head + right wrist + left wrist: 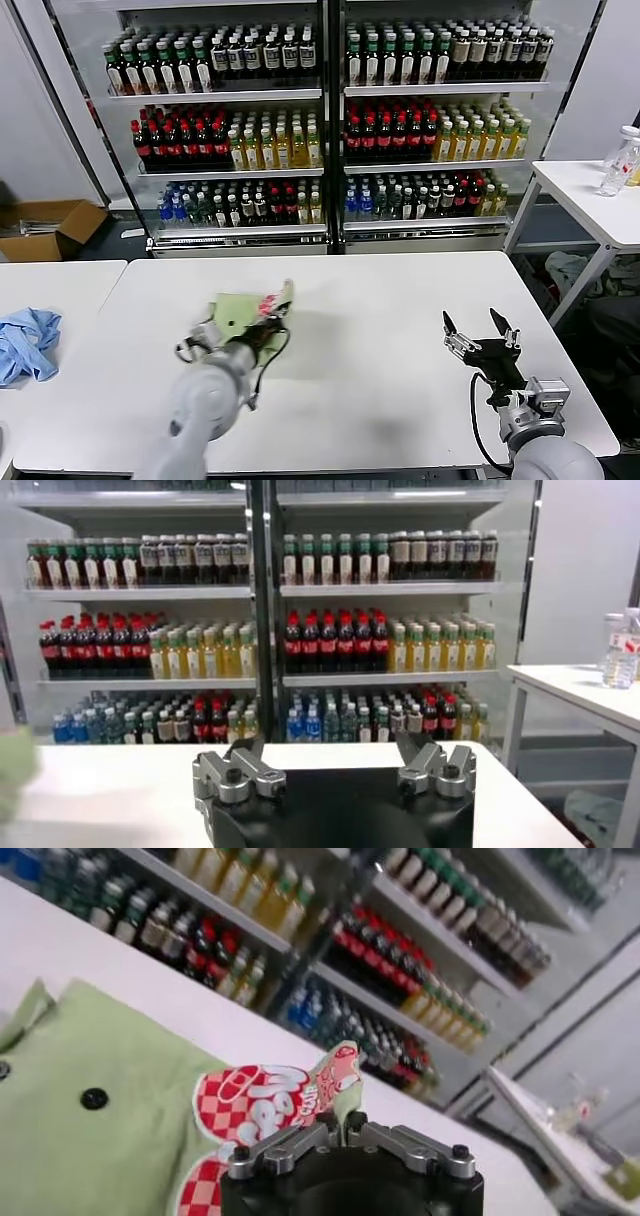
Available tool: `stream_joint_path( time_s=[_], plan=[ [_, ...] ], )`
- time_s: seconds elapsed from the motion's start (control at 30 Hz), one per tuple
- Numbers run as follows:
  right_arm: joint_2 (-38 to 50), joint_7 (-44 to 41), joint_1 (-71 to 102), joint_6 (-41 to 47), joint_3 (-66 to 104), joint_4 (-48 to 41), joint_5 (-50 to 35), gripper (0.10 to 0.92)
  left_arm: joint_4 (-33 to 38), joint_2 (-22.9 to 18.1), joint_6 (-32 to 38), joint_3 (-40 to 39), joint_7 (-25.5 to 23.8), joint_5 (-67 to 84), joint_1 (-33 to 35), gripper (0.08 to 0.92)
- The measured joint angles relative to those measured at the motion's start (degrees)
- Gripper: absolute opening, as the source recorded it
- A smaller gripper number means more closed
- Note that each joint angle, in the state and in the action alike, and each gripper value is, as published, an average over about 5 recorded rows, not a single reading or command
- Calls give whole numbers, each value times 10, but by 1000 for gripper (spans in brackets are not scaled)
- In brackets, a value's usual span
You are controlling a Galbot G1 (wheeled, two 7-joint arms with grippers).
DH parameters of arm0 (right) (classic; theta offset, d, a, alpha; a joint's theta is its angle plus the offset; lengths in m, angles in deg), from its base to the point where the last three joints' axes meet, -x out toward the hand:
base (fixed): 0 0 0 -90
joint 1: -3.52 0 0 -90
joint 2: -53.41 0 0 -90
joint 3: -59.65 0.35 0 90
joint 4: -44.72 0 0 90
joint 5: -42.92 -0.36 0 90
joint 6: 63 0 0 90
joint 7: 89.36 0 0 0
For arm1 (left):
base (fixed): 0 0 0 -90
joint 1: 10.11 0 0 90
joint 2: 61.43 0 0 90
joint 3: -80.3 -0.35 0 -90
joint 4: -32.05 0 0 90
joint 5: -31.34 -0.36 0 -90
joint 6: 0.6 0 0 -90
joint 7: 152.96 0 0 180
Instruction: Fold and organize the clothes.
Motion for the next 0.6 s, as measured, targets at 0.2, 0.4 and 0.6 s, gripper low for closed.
stream_joint_path(
  time_s=[0.2,0.4,0.6],
  plan=[
    [-1,-4,-11,1,-9,-9,5,823,-21,-28,10,-49,-15,-61,-24,309],
    [-2,-8,-29,7,-32,-23,8,823,9,-37,24,-65,-26,-70,-25,483],
    [-14,-1,-81,22,-88,-66,-7,823,25,-18,47,-43,-27,-112,-2,656]
  ],
)
